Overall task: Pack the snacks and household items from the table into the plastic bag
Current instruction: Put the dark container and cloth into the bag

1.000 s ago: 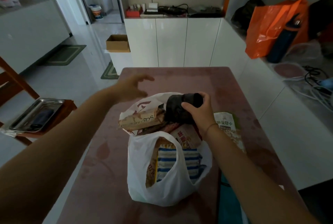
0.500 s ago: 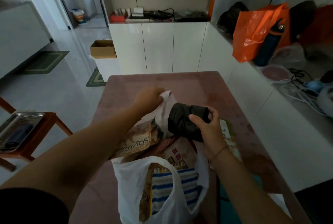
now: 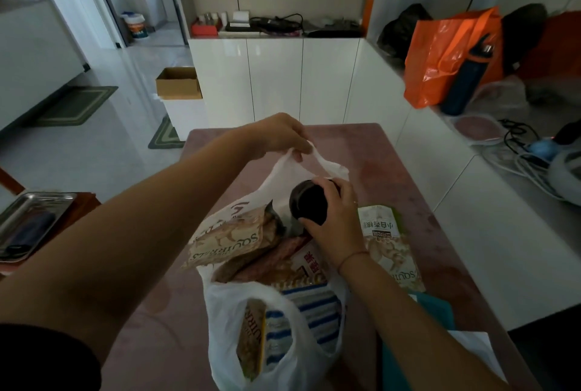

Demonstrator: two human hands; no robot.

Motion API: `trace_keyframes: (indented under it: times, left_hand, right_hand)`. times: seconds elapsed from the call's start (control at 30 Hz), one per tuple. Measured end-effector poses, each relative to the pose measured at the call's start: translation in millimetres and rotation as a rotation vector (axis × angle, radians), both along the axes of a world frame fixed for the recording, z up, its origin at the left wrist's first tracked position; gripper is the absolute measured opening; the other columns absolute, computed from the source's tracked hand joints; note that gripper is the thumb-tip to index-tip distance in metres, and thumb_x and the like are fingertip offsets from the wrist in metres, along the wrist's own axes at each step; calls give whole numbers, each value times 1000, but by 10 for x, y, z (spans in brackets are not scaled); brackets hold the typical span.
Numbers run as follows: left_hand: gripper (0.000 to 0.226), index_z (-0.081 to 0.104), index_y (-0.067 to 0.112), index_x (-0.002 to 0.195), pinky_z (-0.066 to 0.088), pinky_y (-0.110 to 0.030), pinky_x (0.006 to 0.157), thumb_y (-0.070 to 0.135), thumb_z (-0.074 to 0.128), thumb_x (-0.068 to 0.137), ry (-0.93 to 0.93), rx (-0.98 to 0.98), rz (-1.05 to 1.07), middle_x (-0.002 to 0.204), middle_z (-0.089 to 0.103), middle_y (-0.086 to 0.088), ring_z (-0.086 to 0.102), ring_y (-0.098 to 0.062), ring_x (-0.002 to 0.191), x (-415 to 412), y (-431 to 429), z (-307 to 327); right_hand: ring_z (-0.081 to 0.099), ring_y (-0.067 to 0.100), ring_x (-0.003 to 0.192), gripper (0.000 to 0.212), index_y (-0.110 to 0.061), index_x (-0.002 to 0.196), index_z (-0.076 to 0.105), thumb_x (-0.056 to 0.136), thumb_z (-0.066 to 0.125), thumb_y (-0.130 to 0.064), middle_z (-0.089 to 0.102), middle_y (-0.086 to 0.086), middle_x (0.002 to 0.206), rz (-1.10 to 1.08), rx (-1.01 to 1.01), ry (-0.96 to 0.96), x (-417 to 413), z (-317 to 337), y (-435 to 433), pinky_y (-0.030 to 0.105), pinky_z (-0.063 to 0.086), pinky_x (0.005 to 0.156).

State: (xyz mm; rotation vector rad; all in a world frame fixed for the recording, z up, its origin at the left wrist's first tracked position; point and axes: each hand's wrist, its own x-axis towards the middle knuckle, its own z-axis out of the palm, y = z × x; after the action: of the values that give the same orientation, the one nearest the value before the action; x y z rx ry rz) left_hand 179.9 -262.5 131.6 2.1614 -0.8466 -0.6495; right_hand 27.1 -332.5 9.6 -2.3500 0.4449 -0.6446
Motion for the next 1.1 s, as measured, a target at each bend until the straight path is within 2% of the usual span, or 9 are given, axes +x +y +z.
trace_keyframes:
  times: [0.07,0.17,0.33,0.47,0.6,0.67,0.73,0.9,1.1]
  left_hand:
    - [16,71,3,93,50,-19,74,14,66,81,28,10,-91,85,71,-6,64,-11,80,-39,40,31]
    - [14,68,4,96,54,-16,71,10,62,85,139,-210,2,88,71,-10,65,-17,87,-50,67,13]
    - [16,65,8,101,52,-26,79,7,54,89,155,-351,81,79,69,-5,64,-15,78,-66,135,-89]
    - [15,65,11,98,49,-34,88,6,53,90,146,-374,105,80,68,-4,63,-18,83,-168,140,-96]
    - [15,64,12,100,47,-30,83,7,54,89,125,-372,171,85,67,-2,62,-15,85,-245,163,-79]
    - [23,60,12,111,45,-28,84,14,57,89,79,-304,184,98,63,-2,58,-15,91,-296,178,-113]
    - [39,50,14,125,40,-28,84,21,60,88,27,-214,197,112,57,-3,53,-16,98,-356,226,-177]
    - [54,39,16,136,37,-28,90,26,61,87,-172,-131,164,133,47,-6,47,-20,114,-600,257,-286]
    - [48,45,18,131,41,-33,93,27,60,87,-400,-17,16,136,45,-6,47,-25,114,-973,119,-253]
  right_hand:
    - [36,25,128,71,-21,131,47,67,79,-20,36,6,136,-11,45,-31,19,-58,-24,27,37,104]
    - [33,19,131,76,-19,133,42,67,80,-23,35,4,140,118,61,-31,85,-105,6,24,32,108]
    - [14,25,146,73,-24,150,23,88,62,-31,4,3,160,173,-190,337,193,-184,-115,35,21,117]
    - [33,29,136,60,-20,148,29,93,52,-14,26,10,152,121,-283,423,107,-124,-111,35,34,110]
    - [58,16,112,33,-9,124,61,93,52,-7,61,6,124,250,64,99,-320,198,-223,25,46,97]
    - [64,14,97,25,-10,113,67,92,55,-7,68,3,107,79,224,-31,-730,241,-470,22,53,87]
    - [62,17,96,24,-8,111,65,87,62,-7,66,4,104,-202,309,79,-1199,-3,-867,17,53,81]
    - [52,26,120,82,-3,139,40,71,82,-22,52,14,134,-500,513,757,-2233,-896,-1321,28,42,98]
    - [31,33,138,124,-13,149,16,54,86,-48,25,14,153,-665,480,1032,-2580,-1429,-1259,45,36,110]
